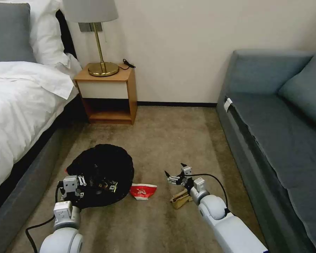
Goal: Pick up the trash bin, then pick up the garbage on the floor and place it into the trash bin.
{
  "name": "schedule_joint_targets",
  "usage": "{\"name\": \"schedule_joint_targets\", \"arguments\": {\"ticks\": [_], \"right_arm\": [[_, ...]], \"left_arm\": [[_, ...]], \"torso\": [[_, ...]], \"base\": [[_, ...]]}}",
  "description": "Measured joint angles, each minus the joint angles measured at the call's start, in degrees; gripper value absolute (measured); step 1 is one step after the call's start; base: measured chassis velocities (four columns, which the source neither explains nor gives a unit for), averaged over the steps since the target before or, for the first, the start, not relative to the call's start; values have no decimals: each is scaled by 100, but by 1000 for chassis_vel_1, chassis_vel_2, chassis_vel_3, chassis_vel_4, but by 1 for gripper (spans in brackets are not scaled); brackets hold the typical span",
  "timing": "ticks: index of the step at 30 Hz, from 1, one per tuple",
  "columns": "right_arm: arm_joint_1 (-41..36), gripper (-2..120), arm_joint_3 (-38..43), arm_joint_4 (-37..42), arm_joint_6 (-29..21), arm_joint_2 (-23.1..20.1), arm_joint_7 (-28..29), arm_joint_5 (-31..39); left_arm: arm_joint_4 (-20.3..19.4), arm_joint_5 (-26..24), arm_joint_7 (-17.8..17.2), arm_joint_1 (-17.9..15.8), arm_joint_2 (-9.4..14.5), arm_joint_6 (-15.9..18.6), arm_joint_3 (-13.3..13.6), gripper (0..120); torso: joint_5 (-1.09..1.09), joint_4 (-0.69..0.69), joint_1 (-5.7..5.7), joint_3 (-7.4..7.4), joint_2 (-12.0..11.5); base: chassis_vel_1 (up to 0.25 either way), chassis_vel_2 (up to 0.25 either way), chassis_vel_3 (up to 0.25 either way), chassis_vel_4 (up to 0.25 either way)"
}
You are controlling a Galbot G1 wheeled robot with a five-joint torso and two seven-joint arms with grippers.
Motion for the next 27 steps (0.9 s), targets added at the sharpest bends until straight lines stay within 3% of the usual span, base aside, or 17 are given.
{"name": "schedule_joint_targets", "arguments": {"ticks": [10, 18, 27], "right_arm": [[497, 100, -719, -394, -289, -5, -516, -24], [1226, 100, -1699, -1047, -270, 1, -696, 36], [1863, 100, -2546, -1847, -120, 357, -1248, 170]], "left_arm": [[66, -39, -64, -154, 62, 67, -78, 4], [-50, -196, -287, -354, 52, 375, 11, 4], [120, -268, -390, -523, -10, 466, 15, 4]], "torso": [[0, 0, 0, 0, 0], [0, 0, 0, 0, 0], [0, 1, 0, 0, 0]], "base": [[0, 0, 0, 0], [0, 0, 0, 0], [0, 0, 0, 0]]}}
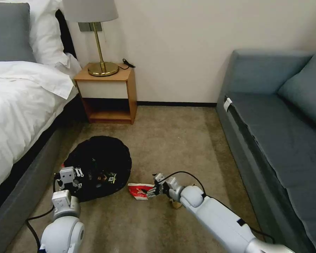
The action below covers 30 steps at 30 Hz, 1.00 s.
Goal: Pick up the trash bin, then pick up the garbage on the floor and place it into the trash bin.
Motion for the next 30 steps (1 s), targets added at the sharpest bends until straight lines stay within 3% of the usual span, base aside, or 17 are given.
{"name": "schedule_joint_targets", "arguments": {"ticks": [10, 19, 30], "right_arm": [[426, 100, -528, -1118, 159, 573, -148, -288], [662, 100, -522, -1955, 336, 977, -74, -586], [602, 100, -616, -1121, 135, 679, 97, -403]], "left_arm": [[163, -70, 10, -104, 22, -58, -17, 4], [93, -124, 44, -92, 74, -69, -23, 4], [31, -61, 134, 17, 20, -154, 12, 4]], "torso": [[0, -1, 0, 0, 0], [1, -1, 0, 0, 0], [1, -2, 0, -1, 0]], "base": [[0, 0, 0, 0], [0, 0, 0, 0], [0, 0, 0, 0]]}}
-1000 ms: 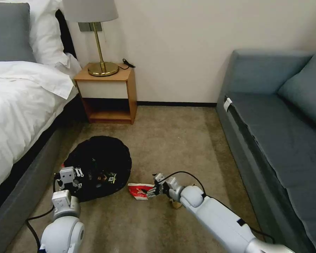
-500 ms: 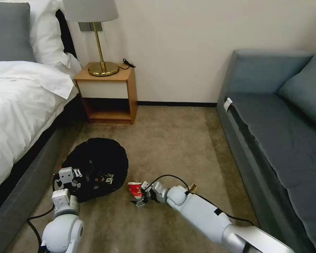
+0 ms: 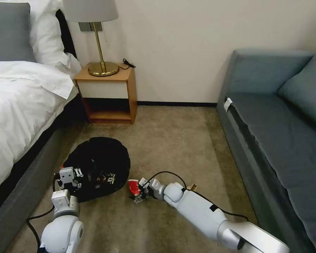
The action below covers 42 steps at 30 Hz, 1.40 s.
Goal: Pick up the trash bin, then pick up the garbage on the floor and place it into the trash bin.
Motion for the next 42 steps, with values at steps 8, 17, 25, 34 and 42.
{"name": "schedule_joint_targets", "arguments": {"ticks": [8, 17, 25, 34, 42], "right_arm": [[169, 100, -1, -543, 48, 163, -32, -333], [294, 85, 266, -1370, 221, 535, -109, -859], [318, 55, 351, -1453, 265, 556, -170, -924], [202, 20, 452, -1377, 373, 489, -183, -1002], [97, 0, 650, -1179, 424, 399, -135, -1016]], "left_arm": [[0, 54, 37, 57, -13, -52, 2, 4], [-5, 97, 64, 48, -32, -64, 21, 4], [12, 102, 94, 40, -31, -87, 17, 4], [39, 120, 109, 66, -24, -115, -1, 4], [39, 142, 110, 70, -28, -118, 7, 4]], "torso": [[0, 0, 0, 0, 0], [0, 0, 0, 0, 0], [0, 0, 0, 0, 0], [0, 0, 0, 0, 0], [0, 0, 0, 0, 0]], "base": [[0, 0, 0, 0], [0, 0, 0, 0], [0, 0, 0, 0], [0, 0, 0, 0], [0, 0, 0, 0]]}}
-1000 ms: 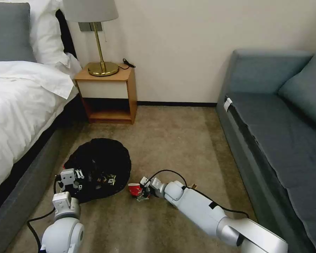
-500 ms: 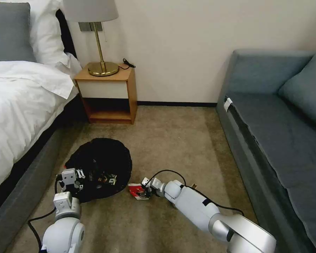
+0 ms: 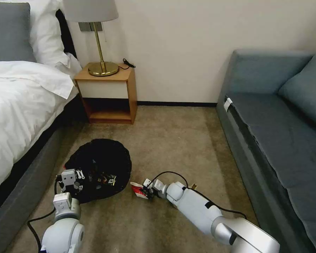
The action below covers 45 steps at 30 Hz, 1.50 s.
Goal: Pick up the trash bin, then pick up the garbage on the floor and place it into the trash bin.
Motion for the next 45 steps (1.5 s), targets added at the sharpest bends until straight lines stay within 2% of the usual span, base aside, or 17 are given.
{"name": "schedule_joint_targets", "arguments": {"ticks": [14, 21, 23, 26, 29, 30, 33, 35, 37, 41, 45], "right_arm": [[-8, 0, 1237, 217, 200, -208, 315, 156], [55, 0, 1609, 649, 272, -285, 729, 608], [23, 0, 1614, 1164, 314, -300, 1015, 1146], [-28, 0, 1560, 1505, 313, -328, 1098, 1465], [-172, 0, 1322, 2422, 176, -413, 1201, 2063], [-172, 0, 1322, 2422, 176, -413, 1201, 2063], [-311, 0, 1068, 3338, -68, -477, 1303, 2313], [-347, 0, 1005, 3526, -136, -487, 1338, 2377], [-467, 0, 750, 4137, -406, -524, 1455, 2584], [-610, 0, 446, 4554, -569, -536, 1554, 2626], [-719, 0, 236, 4602, -603, -514, 1590, 2594]], "left_arm": [[13, 48, 40, 125, -19, -126, -50, 4], [37, 139, 29, 70, 9, -119, -10, 4], [64, 195, 19, 50, 14, -114, 14, 4], [78, 218, 16, 43, 13, -111, 36, 4], [84, 248, 12, 29, 3, -102, 79, 4], [84, 248, 12, 29, 3, -102, 79, 4], [86, 266, 6, 6, 2, -84, 113, 4], [90, 269, 5, -4, 3, -80, 120, 4], [110, 289, 3, -37, -5, -71, 146, 4], [120, 314, 0, -49, -33, -66, 184, 4], [120, 318, 0, -48, -41, -65, 189, 4]], "torso": [[0, 0, 0, 0, 0], [0, -1, 0, 0, 0], [0, 0, 0, 0, 0], [-1, 1, 0, 0, 0], [-1, 0, 0, 0, 0], [-1, 0, 0, 0, 0], [-2, 1, 0, 0, 0], [-1, 1, 0, 0, 0], [0, 0, 0, 0, 1], [0, 0, 0, 0, 1], [-1, 0, 0, 0, 1]], "base": [[0, 0, 0, 0], [0, 0, 0, 0], [0, 0, 0, 0], [0, 0, 0, 0], [0, 0, 0, 0], [0, 0, 0, 0], [0, 0, 0, 0], [0, 0, 0, 0], [0, 0, 0, 0], [0, 0, 0, 0], [0, 0, 0, 0]]}}
